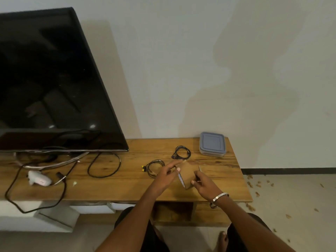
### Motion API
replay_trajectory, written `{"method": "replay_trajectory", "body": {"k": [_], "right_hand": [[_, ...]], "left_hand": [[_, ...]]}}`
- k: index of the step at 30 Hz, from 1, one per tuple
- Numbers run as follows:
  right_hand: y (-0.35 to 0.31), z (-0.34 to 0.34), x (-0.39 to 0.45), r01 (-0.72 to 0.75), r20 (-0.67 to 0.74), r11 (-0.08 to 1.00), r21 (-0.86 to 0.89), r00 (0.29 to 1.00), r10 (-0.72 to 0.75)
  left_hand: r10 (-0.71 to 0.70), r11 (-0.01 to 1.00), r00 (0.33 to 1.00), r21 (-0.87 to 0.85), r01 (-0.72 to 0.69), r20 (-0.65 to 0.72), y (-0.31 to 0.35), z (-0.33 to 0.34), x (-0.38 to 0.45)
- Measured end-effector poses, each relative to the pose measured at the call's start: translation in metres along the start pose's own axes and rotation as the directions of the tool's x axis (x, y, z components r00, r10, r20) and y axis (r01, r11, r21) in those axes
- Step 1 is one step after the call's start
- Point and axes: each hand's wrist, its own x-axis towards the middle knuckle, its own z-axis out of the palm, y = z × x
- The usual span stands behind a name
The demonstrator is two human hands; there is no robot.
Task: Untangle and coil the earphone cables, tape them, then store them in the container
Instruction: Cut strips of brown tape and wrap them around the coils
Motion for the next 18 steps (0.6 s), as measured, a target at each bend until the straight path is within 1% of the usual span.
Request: {"method": "replay_trajectory", "body": {"k": [5,8,14,18], "right_hand": [[0.008,0.004,0.003,-0.013,0.042,1.0,0.002,0.999,0.013],[0.012,0.006,0.002,-0.026,0.047,1.0,-0.005,0.999,0.026],[0.014,0.009,-0.001,-0.026,0.088,1.0,-0.006,0.996,0.026],[0.013,0.009,-0.002,-0.025,0.099,1.0,-0.007,0.995,0.025]], "left_hand": [[0.028,0.999,1.0,-0.02,-0.028,0.003,-0.009,-0.002,0.003],[0.001,0.998,1.0,-0.067,-0.001,-0.007,-0.013,-0.001,0.005],[-0.033,0.999,0.995,-0.007,0.032,-0.096,-0.021,0.004,0.011],[-0.033,0.997,0.989,0.07,0.043,-0.143,-0.022,0.005,0.014]]}}
